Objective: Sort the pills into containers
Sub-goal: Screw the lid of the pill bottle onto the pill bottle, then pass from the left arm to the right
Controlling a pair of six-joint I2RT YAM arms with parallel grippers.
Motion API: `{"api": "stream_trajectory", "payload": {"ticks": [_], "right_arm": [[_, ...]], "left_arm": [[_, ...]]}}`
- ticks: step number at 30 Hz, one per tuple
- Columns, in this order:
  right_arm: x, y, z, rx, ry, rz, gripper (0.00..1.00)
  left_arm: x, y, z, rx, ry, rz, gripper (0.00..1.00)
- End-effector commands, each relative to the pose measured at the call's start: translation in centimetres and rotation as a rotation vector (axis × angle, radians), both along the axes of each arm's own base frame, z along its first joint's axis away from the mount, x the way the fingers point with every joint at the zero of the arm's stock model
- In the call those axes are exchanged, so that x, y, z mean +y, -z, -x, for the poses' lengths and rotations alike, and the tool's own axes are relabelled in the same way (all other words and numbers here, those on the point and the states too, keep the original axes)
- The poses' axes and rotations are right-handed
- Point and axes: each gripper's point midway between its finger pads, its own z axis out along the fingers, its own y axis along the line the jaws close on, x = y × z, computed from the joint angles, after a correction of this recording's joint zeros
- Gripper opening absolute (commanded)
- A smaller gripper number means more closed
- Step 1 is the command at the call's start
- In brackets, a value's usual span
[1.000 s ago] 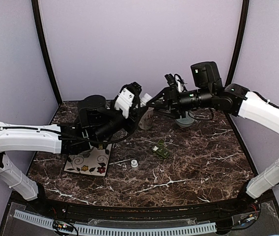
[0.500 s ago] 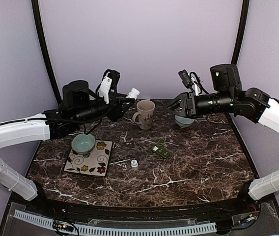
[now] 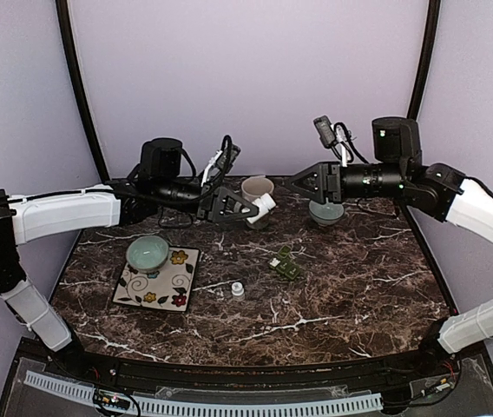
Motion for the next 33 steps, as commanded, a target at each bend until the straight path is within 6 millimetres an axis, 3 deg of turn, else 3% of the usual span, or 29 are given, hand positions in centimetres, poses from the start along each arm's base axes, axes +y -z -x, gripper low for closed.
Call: {"api": "stream_trajectory", "payload": {"ticks": [1,11,33], "right_arm": [[0.6,-3.8,-0.2,-0.105,-0.051,-0.092,0.54],[2.5,-3.4,1.8,0.009,-0.219,-0.146,0.54],[4.2,-0.7,3.0,0.101,-0.316,-0.126,0.52]], "left_arm": [[0.5,-2.0,2.8,0.083,0.170,0.061,0.07],[0.3,-2.5,3.2,0.137,0.239,0.093,0.07],[0.0,-2.9,2.5,0.167,0.275,0.120,0.07]]}}
